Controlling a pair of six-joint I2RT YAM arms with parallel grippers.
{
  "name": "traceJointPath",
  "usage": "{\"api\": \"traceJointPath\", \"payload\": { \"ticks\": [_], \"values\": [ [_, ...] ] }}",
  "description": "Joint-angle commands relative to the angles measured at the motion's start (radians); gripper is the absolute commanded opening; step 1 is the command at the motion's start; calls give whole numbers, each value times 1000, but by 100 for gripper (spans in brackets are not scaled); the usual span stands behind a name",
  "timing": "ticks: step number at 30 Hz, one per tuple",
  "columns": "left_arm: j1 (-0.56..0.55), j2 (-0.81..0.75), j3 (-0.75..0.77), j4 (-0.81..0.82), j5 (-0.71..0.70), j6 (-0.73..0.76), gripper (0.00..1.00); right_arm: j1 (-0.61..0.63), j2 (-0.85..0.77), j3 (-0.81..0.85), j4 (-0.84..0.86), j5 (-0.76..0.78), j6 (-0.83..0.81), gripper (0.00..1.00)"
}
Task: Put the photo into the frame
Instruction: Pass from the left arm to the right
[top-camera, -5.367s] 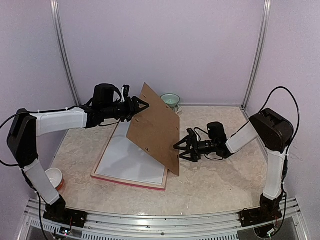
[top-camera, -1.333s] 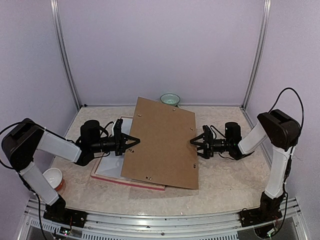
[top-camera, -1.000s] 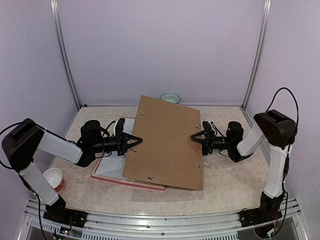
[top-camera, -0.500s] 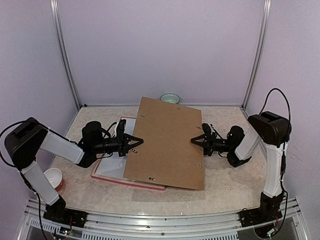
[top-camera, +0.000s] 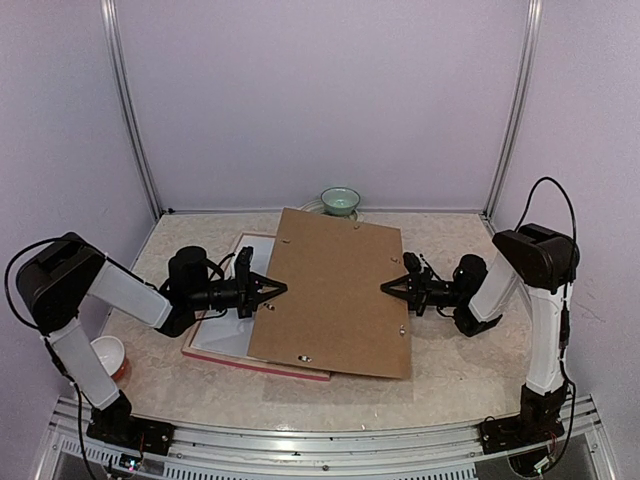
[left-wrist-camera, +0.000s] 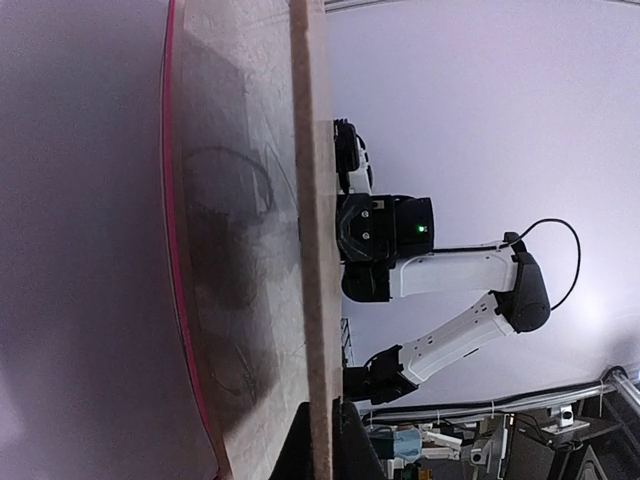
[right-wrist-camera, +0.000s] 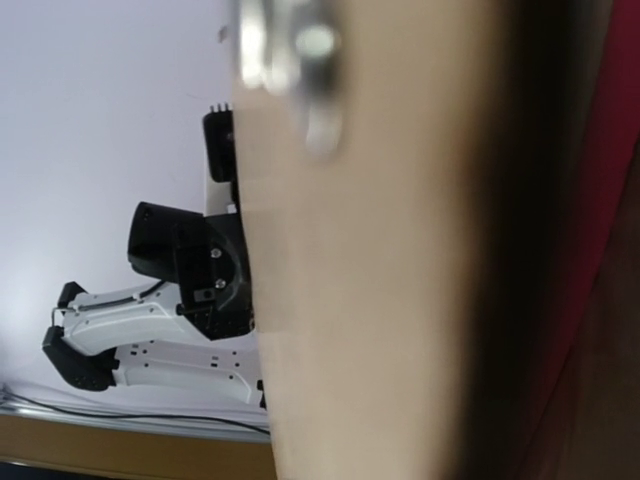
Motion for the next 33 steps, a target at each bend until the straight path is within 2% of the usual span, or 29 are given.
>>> {"api": "traceJointPath", "payload": {
  "ticks": [1,5,17,23,27,33],
  "values": [
    [-6,13,6,76,6,15,0,12,16,-6,225,-24,29,6],
    [1,26,5,68,5,17,1,12,18,-8,249,-27,50,0],
    [28,89,-35,118,5,-2,24,11,7,-10,282,-31,82,0],
    [42,79,-50,116,6,3,51,10,7,-10,280,-26,84,0],
    [58,57,-56,99,6,15,65,9,8,-14,282,-26,82,0],
    [98,10,-57,28,8,57,81,-1,-8,-19,283,-28,86,0]
  ]
}}
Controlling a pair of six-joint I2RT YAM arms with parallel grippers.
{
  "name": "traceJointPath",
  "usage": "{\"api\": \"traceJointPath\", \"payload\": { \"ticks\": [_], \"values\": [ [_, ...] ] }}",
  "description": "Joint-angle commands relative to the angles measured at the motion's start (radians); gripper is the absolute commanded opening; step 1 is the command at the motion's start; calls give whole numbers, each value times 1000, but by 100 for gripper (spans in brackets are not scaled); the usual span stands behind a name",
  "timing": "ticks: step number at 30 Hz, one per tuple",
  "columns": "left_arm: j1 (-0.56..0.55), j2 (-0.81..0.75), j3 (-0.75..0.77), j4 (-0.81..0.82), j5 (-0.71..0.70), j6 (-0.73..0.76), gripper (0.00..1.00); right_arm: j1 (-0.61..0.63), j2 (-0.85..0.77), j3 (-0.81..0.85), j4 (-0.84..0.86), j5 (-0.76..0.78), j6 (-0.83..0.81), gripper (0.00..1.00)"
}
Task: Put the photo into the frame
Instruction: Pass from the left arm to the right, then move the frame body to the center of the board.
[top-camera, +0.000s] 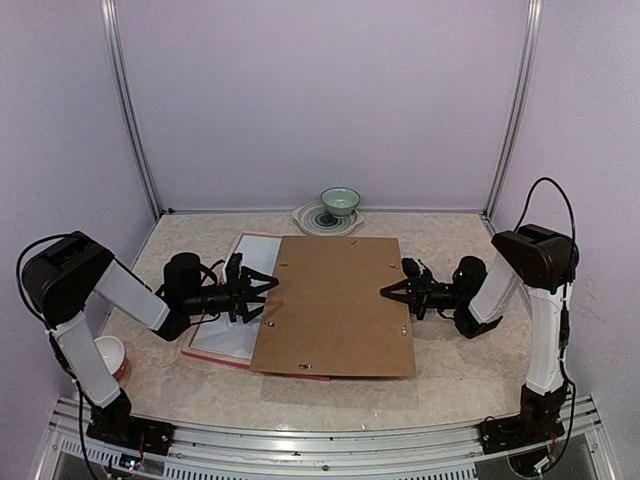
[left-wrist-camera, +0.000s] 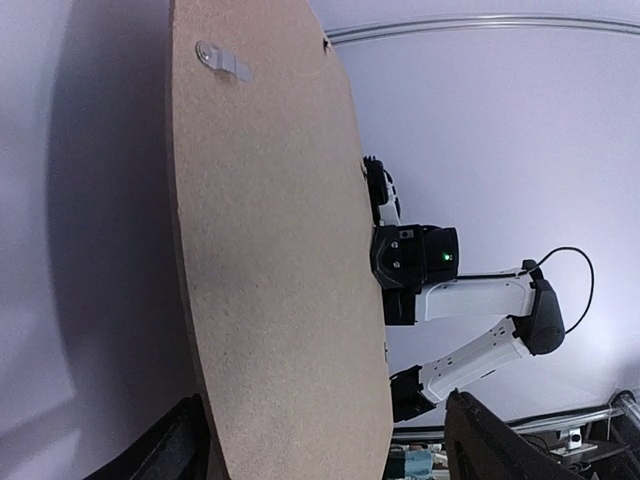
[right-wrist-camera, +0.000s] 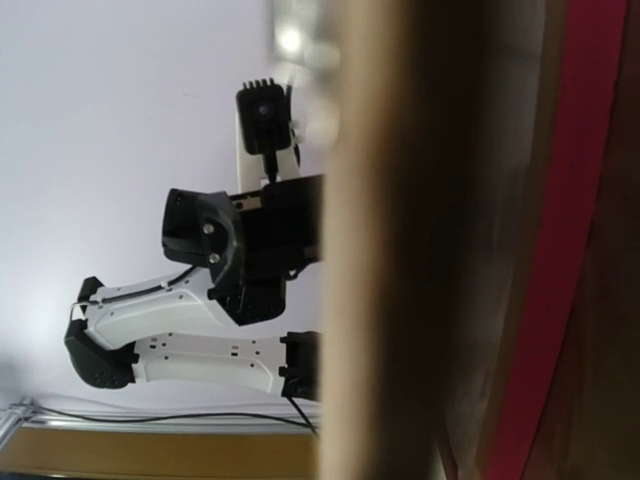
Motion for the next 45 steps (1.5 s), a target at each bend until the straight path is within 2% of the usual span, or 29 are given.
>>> {"api": "traceJointPath", "payload": {
  "ticks": [1,5,7,16,19,22,24,32,36,45],
  "values": [
    [33,-64,-8,-42,6,53,84,-6,-14,-8,283,-15,5,0],
    [61,-101,3,-124,-4,103,91,-18,-27,-9,282,-19,10,0],
    [79,-125,13,-201,-18,152,98,-26,-35,-11,281,-23,10,0],
    [179,-256,45,-469,-84,313,99,-57,-70,-22,276,-43,15,0],
    [192,-291,88,-624,-174,400,99,-65,-83,-26,275,-47,17,0],
    [194,-317,138,-782,-339,500,99,-73,-99,-34,276,-49,18,0],
    [200,-324,148,-830,-436,534,99,-77,-109,-41,276,-51,22,0],
    [222,-311,121,-807,-616,573,87,-77,-163,-58,267,-54,27,0],
    [224,-268,145,-806,-686,603,85,-77,-193,-63,257,-55,27,0],
    [250,-146,195,-779,-700,628,80,-77,-262,-69,198,-58,6,0]
  ]
}}
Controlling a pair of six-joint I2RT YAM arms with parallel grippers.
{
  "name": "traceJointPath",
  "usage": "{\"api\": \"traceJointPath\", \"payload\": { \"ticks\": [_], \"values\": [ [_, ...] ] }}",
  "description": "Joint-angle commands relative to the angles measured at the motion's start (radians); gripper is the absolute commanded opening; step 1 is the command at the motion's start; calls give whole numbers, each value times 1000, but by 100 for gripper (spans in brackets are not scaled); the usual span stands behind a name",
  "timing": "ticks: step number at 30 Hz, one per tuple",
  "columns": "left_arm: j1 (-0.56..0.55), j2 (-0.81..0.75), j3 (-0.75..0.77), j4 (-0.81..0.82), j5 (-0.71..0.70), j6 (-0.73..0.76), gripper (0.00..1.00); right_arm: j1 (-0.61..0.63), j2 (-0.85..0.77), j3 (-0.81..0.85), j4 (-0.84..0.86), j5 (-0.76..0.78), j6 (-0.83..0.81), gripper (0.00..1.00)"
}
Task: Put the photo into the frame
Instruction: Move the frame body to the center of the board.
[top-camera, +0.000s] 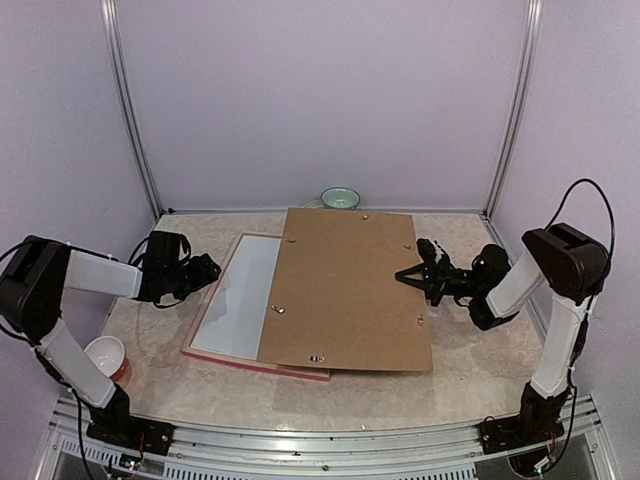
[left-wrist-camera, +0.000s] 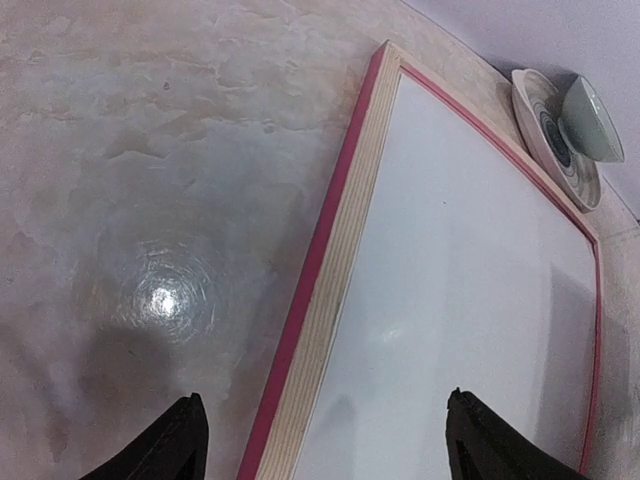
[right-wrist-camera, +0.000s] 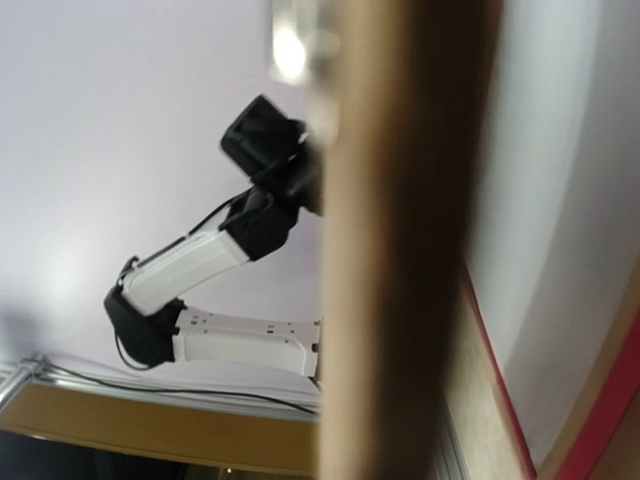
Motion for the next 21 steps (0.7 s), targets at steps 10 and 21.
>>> {"api": "traceJointPath", "payload": {
  "ticks": [10,21],
  "values": [
    [40,160,50,70,3,40,74,-10,-126,-6,96,-10,-74,0],
    [48,194,38,104,17,35,67,-11,-139,-1,68,-10,-81,0]
  ]
}}
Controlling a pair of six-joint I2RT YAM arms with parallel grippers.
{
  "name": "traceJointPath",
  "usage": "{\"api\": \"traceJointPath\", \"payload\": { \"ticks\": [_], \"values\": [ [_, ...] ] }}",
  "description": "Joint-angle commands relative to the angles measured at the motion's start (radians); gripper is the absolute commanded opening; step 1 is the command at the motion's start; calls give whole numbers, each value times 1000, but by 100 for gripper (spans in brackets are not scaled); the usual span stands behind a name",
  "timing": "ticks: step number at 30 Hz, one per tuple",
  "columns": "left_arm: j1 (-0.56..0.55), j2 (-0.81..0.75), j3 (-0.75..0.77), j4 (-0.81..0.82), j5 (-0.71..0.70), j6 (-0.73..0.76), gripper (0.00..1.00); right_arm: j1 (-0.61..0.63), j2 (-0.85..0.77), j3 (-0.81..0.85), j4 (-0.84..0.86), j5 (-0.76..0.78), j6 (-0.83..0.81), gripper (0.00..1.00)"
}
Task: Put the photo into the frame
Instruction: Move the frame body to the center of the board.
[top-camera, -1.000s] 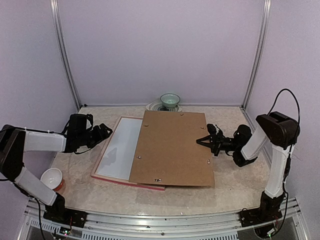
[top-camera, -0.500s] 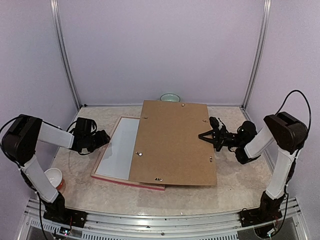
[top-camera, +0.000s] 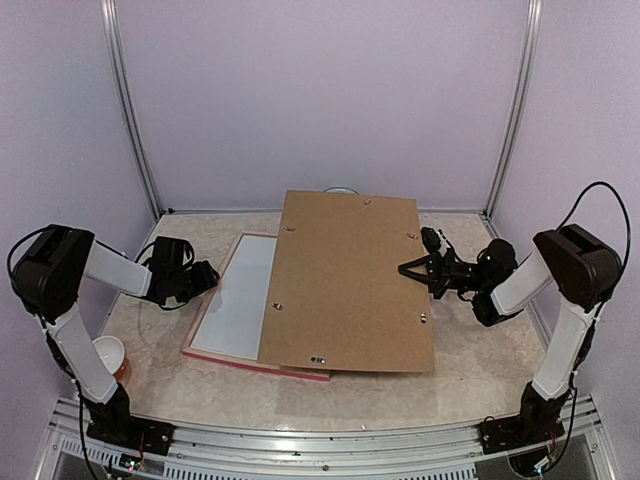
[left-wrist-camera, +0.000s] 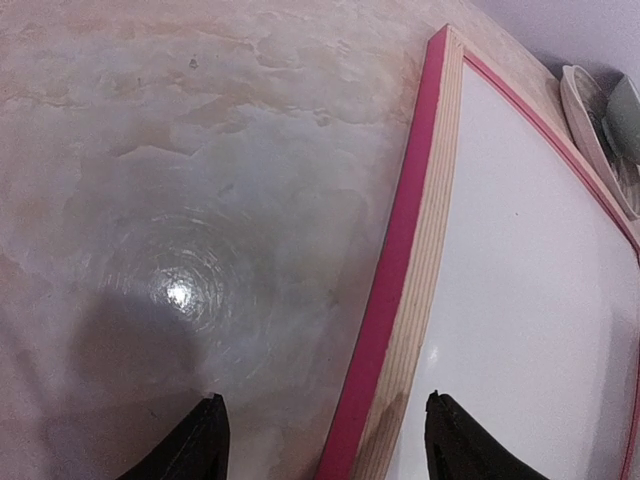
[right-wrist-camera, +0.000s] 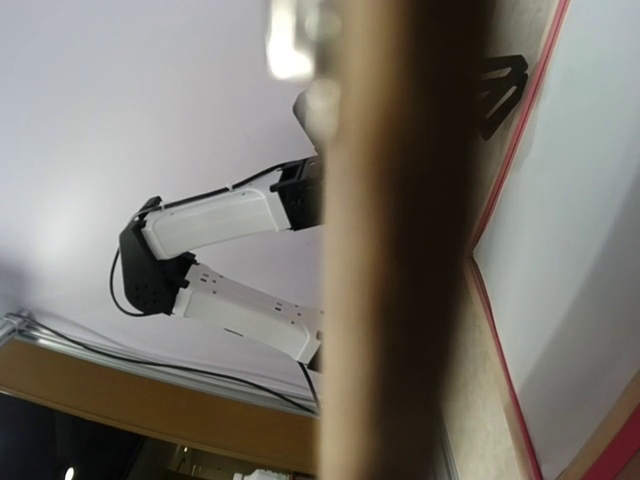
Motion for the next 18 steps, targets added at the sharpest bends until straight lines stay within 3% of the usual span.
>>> {"api": "traceJointPath", "payload": {
  "ticks": [1,12,18],
  "values": [
    [10,16,1,16,14,3,67,-9,-47,3,66,3,-20,0],
    [37,-106,-63,67,-83,-24,70,-9,-47,13,14,3,-48,0],
    [42,-53,-31,45,-43,-20,70,-10,-41,18,22,2,-40,0]
  ]
}}
